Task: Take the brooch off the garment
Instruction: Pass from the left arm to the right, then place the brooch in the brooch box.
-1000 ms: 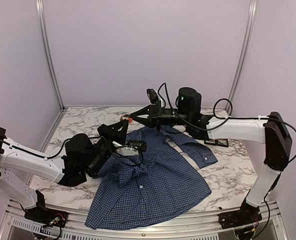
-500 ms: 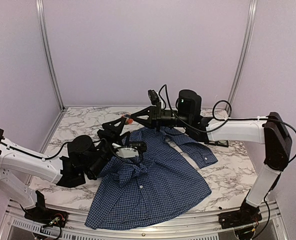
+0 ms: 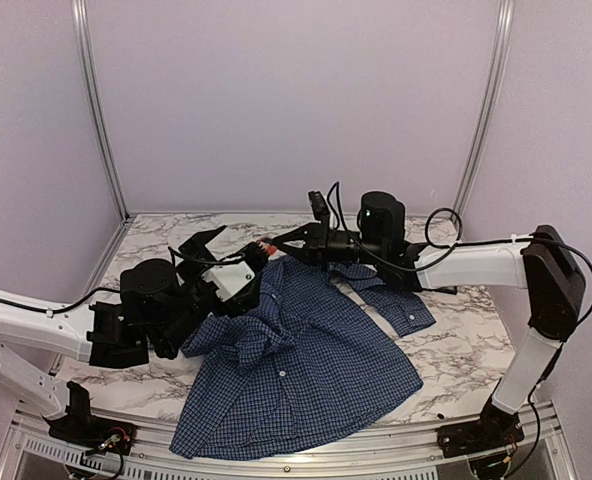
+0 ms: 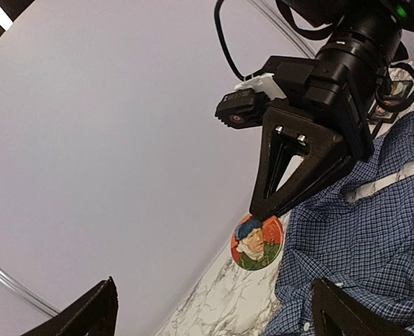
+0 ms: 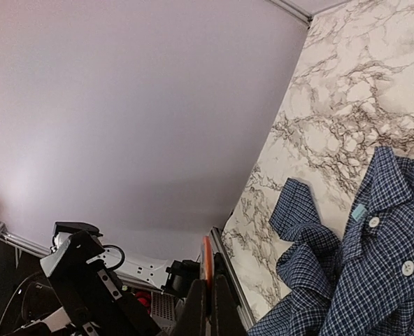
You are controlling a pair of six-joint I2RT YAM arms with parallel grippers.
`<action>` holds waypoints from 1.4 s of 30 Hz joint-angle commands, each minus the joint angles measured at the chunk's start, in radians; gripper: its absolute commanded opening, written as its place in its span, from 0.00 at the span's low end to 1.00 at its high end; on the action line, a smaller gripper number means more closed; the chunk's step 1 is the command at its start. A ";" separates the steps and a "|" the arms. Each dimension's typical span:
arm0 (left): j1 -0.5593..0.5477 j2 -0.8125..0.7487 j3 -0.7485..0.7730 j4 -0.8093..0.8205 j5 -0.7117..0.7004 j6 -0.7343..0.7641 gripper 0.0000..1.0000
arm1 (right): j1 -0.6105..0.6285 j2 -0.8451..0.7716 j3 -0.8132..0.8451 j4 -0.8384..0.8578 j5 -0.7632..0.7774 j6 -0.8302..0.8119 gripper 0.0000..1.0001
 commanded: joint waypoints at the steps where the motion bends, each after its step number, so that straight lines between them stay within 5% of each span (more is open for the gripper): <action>1: -0.004 -0.064 0.030 -0.158 -0.005 -0.364 0.99 | -0.032 -0.048 -0.040 -0.005 0.052 -0.042 0.00; 13: -0.004 -0.110 0.010 -0.246 0.064 -0.798 0.99 | -0.170 -0.122 -0.207 -0.011 0.126 -0.088 0.00; 42: -0.001 -0.164 0.013 -0.281 0.092 -0.819 0.99 | -0.648 -0.042 -0.340 -0.055 0.159 -0.223 0.00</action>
